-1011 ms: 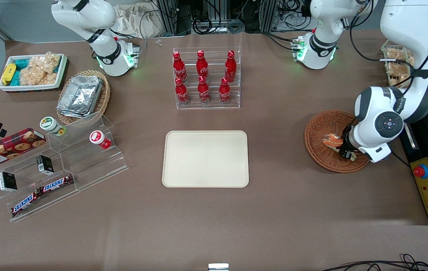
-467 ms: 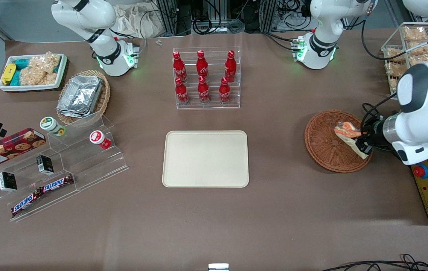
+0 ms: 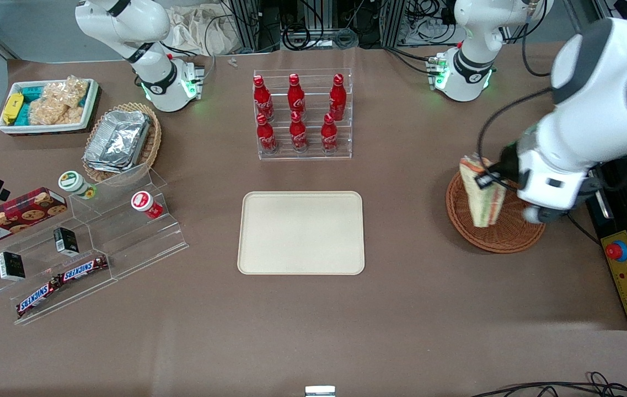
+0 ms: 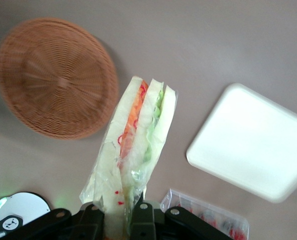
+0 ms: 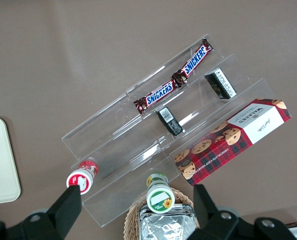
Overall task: Place sandwich from basket to tray
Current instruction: 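Carry the sandwich over the cream tray and lower it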
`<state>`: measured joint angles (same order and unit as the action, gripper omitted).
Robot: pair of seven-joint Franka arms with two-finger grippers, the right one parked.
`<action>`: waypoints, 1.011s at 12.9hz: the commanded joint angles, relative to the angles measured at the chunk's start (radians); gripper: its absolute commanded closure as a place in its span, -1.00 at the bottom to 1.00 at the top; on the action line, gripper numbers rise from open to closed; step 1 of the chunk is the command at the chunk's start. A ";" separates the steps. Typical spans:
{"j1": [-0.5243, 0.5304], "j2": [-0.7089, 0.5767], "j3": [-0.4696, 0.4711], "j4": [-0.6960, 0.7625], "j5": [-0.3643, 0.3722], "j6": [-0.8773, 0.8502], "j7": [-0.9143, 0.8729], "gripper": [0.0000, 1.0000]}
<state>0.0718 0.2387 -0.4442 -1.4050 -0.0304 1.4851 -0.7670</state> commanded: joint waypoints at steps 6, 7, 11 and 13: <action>-0.159 0.336 -0.160 0.046 0.173 0.216 0.034 1.00; -0.182 0.365 -0.160 0.044 0.199 0.243 0.002 1.00; -0.221 0.487 -0.157 0.043 0.265 0.432 -0.199 1.00; -0.256 0.534 -0.149 0.043 0.314 0.496 -0.302 1.00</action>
<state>-0.1503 0.7235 -0.5957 -1.4029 0.2296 1.9489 -0.9676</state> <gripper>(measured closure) 0.815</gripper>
